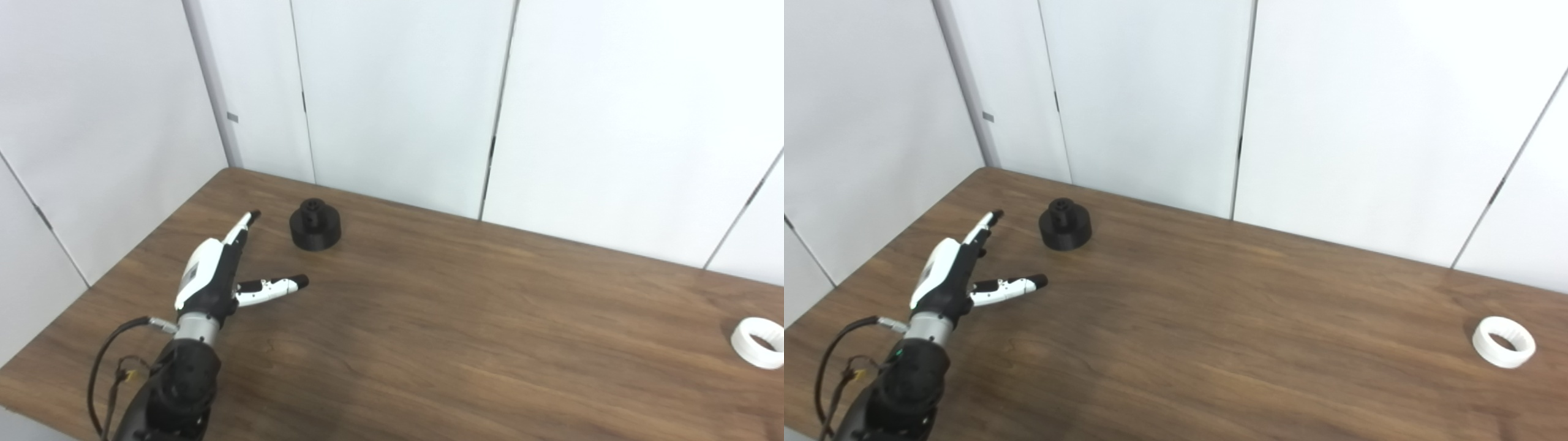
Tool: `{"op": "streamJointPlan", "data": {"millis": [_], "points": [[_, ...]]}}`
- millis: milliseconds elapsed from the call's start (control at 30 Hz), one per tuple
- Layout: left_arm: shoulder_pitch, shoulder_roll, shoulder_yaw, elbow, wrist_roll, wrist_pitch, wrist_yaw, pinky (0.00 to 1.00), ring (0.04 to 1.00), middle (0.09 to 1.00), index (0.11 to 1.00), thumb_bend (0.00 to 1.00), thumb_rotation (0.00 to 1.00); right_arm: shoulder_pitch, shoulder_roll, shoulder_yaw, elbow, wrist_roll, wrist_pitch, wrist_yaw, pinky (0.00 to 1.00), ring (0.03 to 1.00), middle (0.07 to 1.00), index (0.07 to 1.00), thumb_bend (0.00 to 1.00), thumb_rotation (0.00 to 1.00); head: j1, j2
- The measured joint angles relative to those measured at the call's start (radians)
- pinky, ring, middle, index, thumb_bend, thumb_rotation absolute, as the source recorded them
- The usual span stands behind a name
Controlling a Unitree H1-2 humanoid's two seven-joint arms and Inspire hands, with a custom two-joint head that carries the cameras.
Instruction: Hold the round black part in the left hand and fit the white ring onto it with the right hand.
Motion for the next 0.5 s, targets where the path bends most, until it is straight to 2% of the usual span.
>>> {"op": "streamJointPlan", "data": {"millis": [133,267,500], "points": [[-0.069,0.010,-0.024,0.120,0.043,0.003,0.026,1.00,0.999,0.969,0.924,1.00,0.47,-0.004,-0.001,-0.001,0.006,0.000,-0.005,0.001,1.00,0.991,0.941,0.972,0.60,1.00,0.003,0.000],[-0.130,0.025,-0.058,0.234,0.080,-0.006,0.074,1.00,0.990,0.962,0.902,1.00,0.48,-0.007,-0.002,-0.001,0.010,-0.004,-0.011,0.001,1.00,0.980,0.929,0.966,0.60,1.00,0.000,0.000],[-0.206,0.078,-0.106,0.374,0.101,-0.009,0.084,1.00,0.977,0.948,0.880,1.00,0.49,-0.006,-0.005,-0.001,0.016,-0.019,-0.023,0.001,1.00,0.975,0.909,0.951,0.61,1.00,0.000,0.002]]}}
